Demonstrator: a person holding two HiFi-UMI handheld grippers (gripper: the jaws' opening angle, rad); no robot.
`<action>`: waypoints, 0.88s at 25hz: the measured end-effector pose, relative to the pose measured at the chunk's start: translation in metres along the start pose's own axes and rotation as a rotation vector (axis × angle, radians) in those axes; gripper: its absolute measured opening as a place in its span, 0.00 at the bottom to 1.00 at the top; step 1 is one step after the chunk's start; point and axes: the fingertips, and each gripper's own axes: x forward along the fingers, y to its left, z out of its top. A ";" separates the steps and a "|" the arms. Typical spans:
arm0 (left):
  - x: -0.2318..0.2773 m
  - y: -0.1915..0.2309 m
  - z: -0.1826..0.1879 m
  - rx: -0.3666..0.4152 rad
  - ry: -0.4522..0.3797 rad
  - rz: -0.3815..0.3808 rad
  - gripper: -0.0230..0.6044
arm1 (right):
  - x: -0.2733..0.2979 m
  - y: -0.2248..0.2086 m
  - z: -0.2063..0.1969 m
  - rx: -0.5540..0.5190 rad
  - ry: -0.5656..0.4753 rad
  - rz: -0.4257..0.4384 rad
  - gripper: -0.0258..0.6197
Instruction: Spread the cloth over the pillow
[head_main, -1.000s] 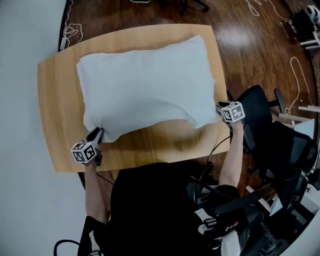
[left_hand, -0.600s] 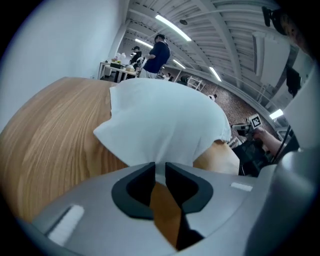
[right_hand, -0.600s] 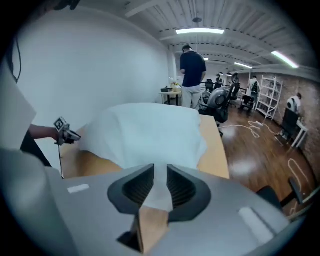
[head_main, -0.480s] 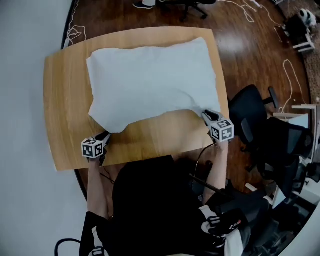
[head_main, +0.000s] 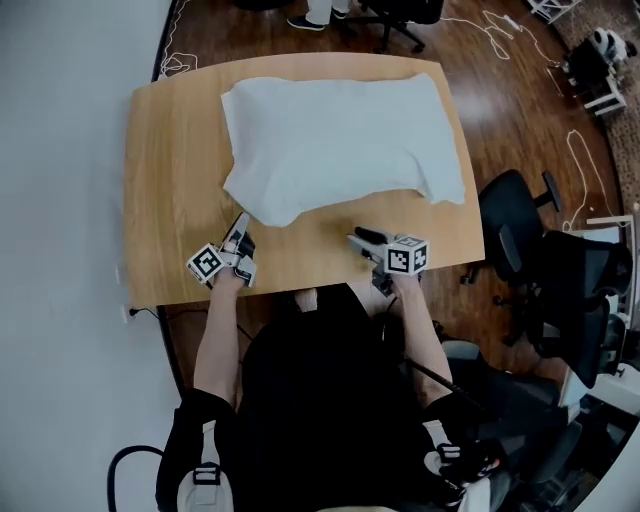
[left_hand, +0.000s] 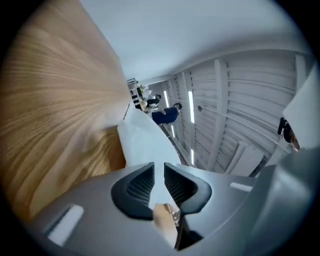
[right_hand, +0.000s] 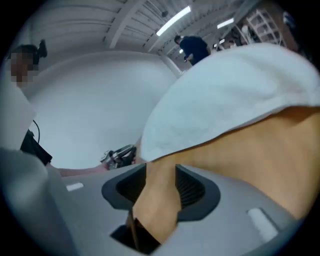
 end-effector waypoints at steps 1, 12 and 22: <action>-0.003 -0.001 0.006 0.015 -0.024 0.019 0.11 | 0.043 0.024 -0.012 0.056 0.032 0.080 0.35; -0.078 -0.005 -0.010 -0.064 -0.113 0.121 0.04 | 0.166 0.117 0.005 0.627 -0.090 0.276 0.08; 0.021 -0.022 -0.026 -0.513 -0.258 -0.075 0.22 | 0.119 0.182 0.096 0.884 -0.178 0.655 0.08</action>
